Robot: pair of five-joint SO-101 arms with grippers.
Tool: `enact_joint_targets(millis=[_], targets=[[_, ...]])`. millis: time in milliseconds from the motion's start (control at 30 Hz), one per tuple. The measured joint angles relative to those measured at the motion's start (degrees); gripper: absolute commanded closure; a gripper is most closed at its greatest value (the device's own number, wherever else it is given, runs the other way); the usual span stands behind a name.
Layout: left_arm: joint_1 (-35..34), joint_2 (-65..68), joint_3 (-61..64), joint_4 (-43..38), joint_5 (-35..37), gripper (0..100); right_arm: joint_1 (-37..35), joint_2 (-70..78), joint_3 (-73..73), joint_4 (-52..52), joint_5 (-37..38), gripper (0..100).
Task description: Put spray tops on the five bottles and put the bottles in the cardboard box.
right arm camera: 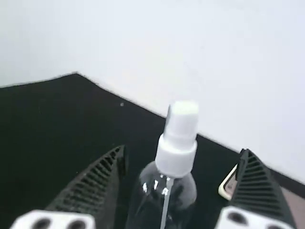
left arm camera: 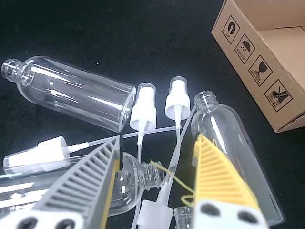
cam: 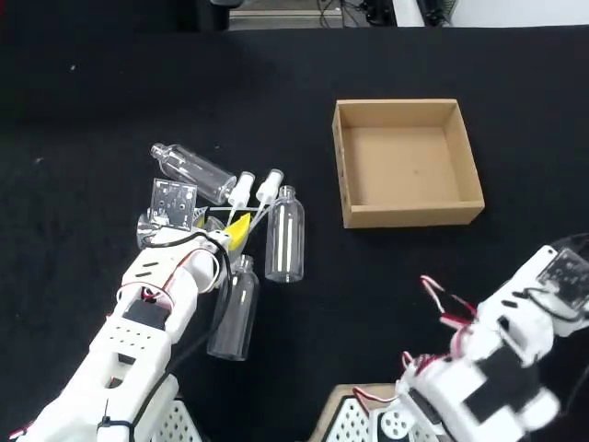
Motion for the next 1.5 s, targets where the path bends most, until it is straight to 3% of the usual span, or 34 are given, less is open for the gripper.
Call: enact_joint_targets(millis=[133,233,333,533,633,800,1000,1500], targets=[[0.0,0.0,0.0,0.0,0.0,76,1.1,-11.3,7.1,0.3,3.2,68.5],[0.0,0.0,0.0,0.0,0.0,76,1.1,-19.3,9.2,6.9,8.6,68.5],[0.0,0.0,0.0,0.0,0.0,76,1.1,-27.0,8.3,20.7,12.3,68.5],[0.0,0.0,0.0,0.0,0.0,76,4.6,-41.8,-2.1,60.2,13.5,68.4],[0.0,0.0,0.0,0.0,0.0,76,4.7,-49.7,-2.5,71.2,13.5,68.4],[0.0,0.0,0.0,0.0,0.0,76,3.1,-60.5,0.4,74.1,13.5,68.5],[0.0,0.0,0.0,0.0,0.0,76,0.9,-61.1,1.0,74.1,13.5,68.5],[0.0,0.0,0.0,0.0,0.0,76,1.5,-22.3,-21.5,79.0,10.7,68.5]])
